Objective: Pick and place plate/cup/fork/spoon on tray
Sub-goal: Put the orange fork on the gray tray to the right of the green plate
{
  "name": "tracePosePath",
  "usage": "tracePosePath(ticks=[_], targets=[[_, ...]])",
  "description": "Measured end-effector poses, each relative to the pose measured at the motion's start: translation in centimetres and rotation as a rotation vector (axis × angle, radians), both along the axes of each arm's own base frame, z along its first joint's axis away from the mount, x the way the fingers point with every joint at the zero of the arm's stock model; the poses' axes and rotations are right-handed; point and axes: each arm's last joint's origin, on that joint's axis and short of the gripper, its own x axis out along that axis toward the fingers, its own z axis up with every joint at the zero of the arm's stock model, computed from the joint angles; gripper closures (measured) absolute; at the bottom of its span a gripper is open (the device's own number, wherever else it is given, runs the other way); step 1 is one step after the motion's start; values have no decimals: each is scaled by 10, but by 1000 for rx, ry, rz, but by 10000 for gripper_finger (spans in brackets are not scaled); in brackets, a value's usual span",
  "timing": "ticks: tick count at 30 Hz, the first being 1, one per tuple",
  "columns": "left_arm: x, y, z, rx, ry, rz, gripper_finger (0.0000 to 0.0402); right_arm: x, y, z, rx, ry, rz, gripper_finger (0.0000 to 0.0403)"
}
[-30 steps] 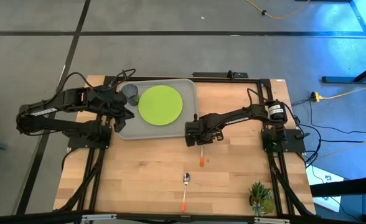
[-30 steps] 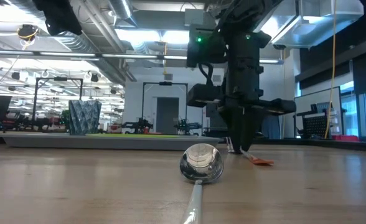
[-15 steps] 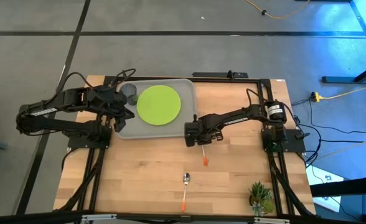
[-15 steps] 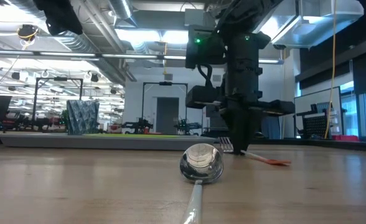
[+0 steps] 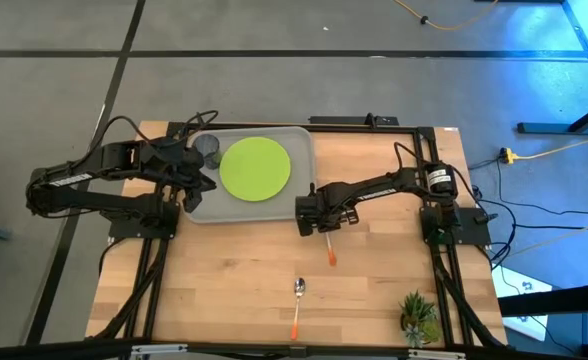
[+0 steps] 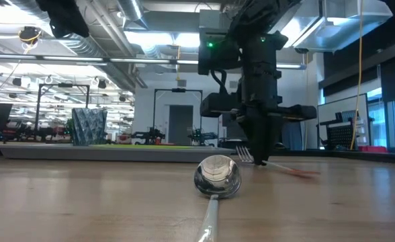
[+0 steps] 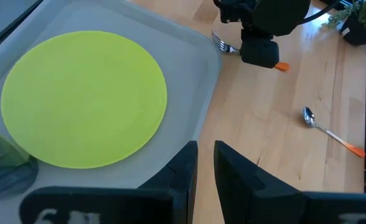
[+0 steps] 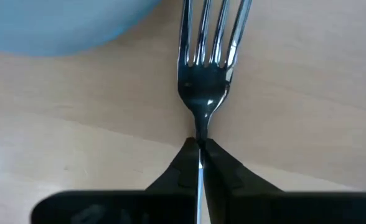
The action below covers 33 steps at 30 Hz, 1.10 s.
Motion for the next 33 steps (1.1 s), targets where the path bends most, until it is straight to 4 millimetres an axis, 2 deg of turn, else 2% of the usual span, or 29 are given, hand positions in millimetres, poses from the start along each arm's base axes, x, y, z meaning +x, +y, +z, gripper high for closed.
tracePosePath(ticks=[6, 12, 17, 20, 24, 33], targets=[[0, 0, 0, 1, 1, -1, 356, 3, 1, 7, 33, -3, 23, 396], [0, 0, 0, 6, 1, -5, 356, 8, -3, 31, -13, 21, 49, 396], [0, 0, 0, 13, 3, -12, 356, 18, -17, 50, -18, -48, 74, 396], [0, 0, 0, 13, 2, -12, 356, 24, -32, 61, -33, -90, 81, 396], [0, 0, 0, 13, 3, -12, 356, 29, -62, 73, -113, -152, 80, 396], [0, 0, 0, 14, 3, -13, 356, 31, -123, 72, -183, -260, 36, 396]])
